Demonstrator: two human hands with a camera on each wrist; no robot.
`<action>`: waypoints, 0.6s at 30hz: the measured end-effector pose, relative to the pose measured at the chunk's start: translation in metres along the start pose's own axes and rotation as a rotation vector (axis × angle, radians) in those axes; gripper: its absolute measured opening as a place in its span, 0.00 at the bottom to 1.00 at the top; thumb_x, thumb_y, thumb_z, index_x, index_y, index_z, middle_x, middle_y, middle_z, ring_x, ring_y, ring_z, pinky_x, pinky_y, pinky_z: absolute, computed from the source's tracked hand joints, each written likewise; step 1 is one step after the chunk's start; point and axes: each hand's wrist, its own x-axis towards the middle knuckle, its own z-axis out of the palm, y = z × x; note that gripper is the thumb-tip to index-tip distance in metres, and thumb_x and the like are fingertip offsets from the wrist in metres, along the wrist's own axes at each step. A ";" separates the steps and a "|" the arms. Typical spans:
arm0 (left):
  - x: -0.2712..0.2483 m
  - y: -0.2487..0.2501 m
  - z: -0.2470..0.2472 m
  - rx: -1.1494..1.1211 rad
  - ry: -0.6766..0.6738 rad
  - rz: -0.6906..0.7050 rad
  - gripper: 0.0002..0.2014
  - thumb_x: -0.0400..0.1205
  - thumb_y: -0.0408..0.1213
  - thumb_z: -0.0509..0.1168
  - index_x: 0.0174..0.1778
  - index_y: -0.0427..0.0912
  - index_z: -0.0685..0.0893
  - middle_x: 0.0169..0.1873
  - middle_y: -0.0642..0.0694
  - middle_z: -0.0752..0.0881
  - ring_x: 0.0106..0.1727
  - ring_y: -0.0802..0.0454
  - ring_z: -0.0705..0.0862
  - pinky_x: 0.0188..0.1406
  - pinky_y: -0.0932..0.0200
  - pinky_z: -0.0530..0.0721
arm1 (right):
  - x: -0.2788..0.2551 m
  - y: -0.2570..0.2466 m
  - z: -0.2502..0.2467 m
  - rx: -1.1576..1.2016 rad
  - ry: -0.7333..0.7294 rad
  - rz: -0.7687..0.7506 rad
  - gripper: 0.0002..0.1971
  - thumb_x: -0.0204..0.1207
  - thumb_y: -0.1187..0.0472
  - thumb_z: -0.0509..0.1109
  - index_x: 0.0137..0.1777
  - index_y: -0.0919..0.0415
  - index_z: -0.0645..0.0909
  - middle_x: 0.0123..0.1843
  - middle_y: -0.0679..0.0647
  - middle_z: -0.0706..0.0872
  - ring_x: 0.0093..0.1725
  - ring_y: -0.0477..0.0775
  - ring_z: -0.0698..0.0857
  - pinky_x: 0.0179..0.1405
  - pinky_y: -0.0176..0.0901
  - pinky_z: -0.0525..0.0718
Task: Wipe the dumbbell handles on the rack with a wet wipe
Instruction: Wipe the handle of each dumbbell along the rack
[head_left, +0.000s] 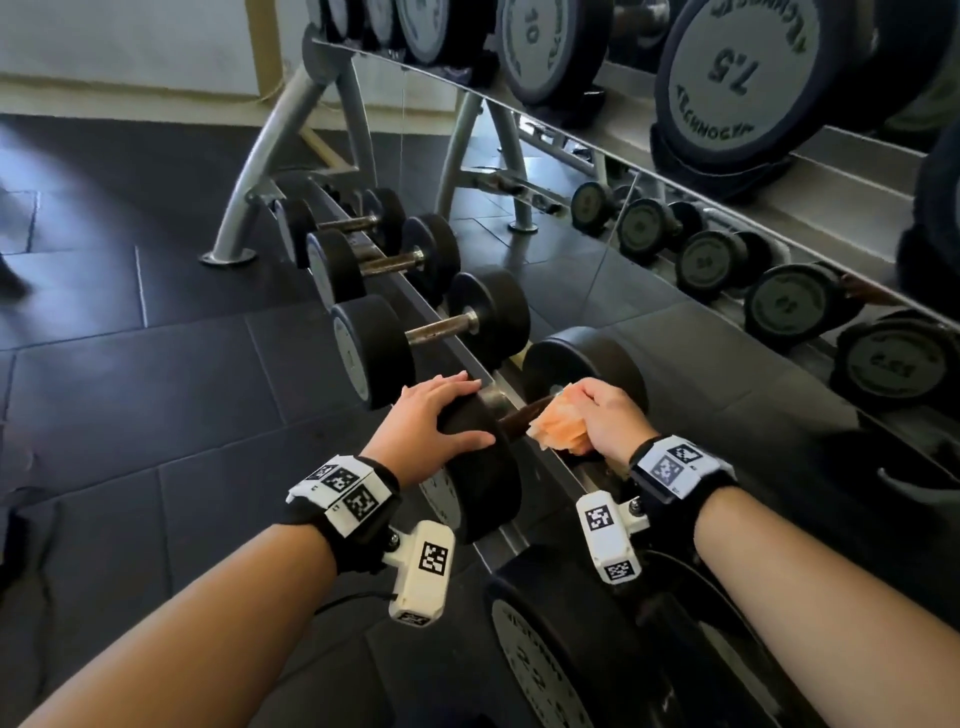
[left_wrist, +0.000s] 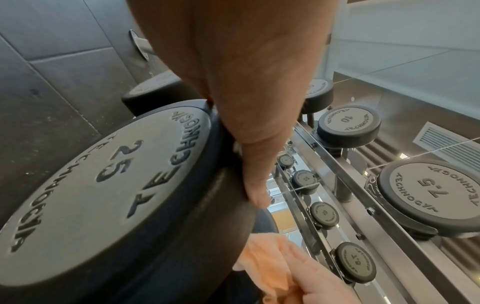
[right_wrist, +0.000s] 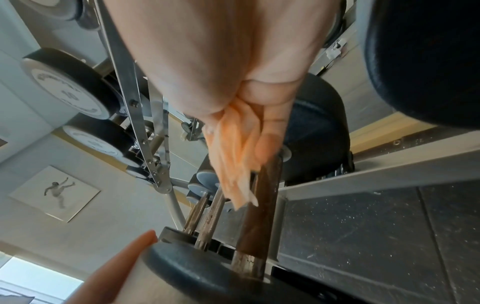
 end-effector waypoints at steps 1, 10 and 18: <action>0.001 0.000 0.000 0.001 -0.004 -0.006 0.36 0.74 0.57 0.74 0.78 0.59 0.71 0.81 0.57 0.67 0.84 0.52 0.58 0.84 0.47 0.49 | 0.004 -0.002 0.003 0.013 -0.015 0.001 0.12 0.87 0.54 0.59 0.45 0.51 0.82 0.41 0.50 0.86 0.40 0.50 0.86 0.38 0.46 0.84; -0.002 0.002 0.001 -0.028 0.010 -0.006 0.36 0.75 0.56 0.73 0.79 0.58 0.70 0.82 0.57 0.65 0.85 0.56 0.55 0.83 0.48 0.41 | 0.021 -0.006 0.024 0.079 0.042 -0.024 0.15 0.72 0.45 0.75 0.46 0.50 0.74 0.40 0.49 0.84 0.41 0.47 0.84 0.38 0.41 0.76; -0.001 0.001 -0.001 -0.052 -0.009 -0.018 0.35 0.75 0.55 0.73 0.79 0.59 0.70 0.82 0.59 0.65 0.85 0.56 0.55 0.85 0.45 0.43 | 0.042 -0.013 0.019 -0.232 0.148 -0.282 0.07 0.74 0.53 0.78 0.38 0.49 0.83 0.37 0.43 0.86 0.41 0.44 0.85 0.36 0.34 0.78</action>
